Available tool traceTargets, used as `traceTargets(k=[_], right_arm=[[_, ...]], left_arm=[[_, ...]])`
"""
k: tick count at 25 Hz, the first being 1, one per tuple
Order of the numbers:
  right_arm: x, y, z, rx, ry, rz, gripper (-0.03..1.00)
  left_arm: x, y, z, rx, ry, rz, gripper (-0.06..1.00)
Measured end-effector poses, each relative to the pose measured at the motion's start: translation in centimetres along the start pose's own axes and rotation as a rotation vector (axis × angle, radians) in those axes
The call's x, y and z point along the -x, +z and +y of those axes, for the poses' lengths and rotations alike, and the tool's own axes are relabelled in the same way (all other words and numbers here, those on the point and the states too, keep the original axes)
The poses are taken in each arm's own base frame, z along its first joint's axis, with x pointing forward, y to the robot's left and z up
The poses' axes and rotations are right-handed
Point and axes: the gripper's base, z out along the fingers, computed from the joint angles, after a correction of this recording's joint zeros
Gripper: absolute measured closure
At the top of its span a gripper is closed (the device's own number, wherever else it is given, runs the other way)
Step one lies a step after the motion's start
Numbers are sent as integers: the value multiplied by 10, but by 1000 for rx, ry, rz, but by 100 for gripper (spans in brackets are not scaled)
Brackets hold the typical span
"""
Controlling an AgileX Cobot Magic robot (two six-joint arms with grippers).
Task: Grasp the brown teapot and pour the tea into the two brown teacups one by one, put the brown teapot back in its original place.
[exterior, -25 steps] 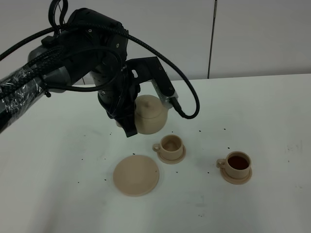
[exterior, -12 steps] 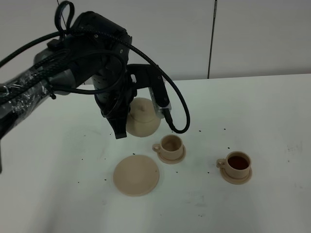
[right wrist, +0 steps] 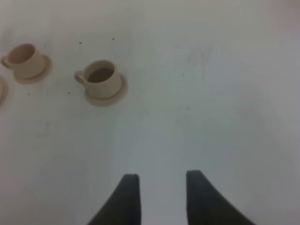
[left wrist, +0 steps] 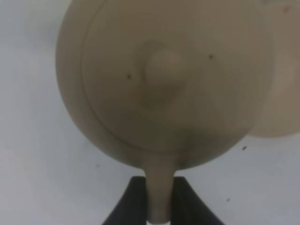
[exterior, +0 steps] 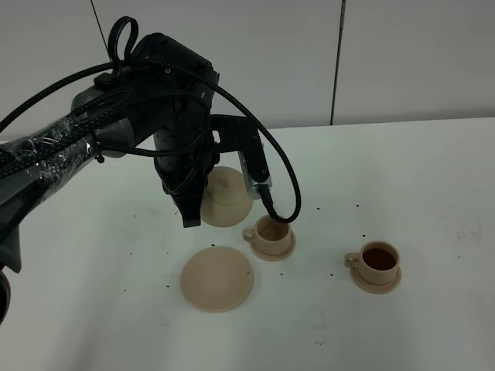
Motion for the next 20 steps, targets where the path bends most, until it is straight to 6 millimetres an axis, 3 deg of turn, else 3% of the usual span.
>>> traceTargets(k=[11, 20], right_arm=[[0, 0, 0, 0, 0, 0, 73], [0, 0, 0, 0, 0, 0, 73]], left_arm=[[6, 21, -1, -12, 44, 46, 78], [7, 19, 2, 43, 75, 73, 78]])
